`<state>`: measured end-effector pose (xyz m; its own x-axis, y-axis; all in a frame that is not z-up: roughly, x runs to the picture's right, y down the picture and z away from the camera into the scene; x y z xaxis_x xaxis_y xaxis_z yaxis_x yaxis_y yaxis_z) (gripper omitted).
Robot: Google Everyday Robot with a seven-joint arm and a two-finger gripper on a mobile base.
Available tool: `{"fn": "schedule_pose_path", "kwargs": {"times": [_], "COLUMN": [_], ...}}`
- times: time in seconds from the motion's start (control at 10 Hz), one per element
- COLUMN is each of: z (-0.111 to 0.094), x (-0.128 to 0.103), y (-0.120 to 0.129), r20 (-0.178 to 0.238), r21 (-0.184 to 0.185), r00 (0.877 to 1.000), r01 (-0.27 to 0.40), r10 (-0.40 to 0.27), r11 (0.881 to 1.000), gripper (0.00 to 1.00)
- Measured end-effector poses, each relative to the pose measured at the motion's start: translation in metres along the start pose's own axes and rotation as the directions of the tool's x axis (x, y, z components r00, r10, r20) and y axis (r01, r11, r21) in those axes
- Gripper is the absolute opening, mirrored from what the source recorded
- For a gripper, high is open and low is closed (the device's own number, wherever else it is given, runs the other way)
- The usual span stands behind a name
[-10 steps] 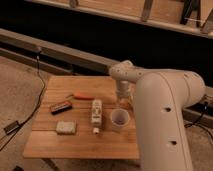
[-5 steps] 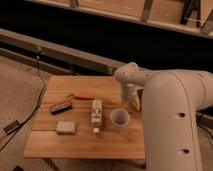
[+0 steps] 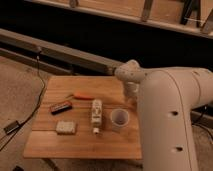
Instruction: Push the ceramic bowl across the table
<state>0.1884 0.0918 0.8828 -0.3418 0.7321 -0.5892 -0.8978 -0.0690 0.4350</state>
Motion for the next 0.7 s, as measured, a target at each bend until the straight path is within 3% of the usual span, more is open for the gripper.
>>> {"fn": "schedule_pose_path", "kwargs": {"times": [0.5, 0.7], "z": [-0.003, -0.02], "x": [-0.017, -0.024], "y": [-0.014, -0.008], "r20": [0.027, 0.052], "r21": [0.056, 0.056], "r00": [0.997, 0.996], "r01": [-0.076, -0.073], "r10": [0.074, 0.07], "r11": [0.996, 0.996], "gripper": [0.65, 0.65]}}
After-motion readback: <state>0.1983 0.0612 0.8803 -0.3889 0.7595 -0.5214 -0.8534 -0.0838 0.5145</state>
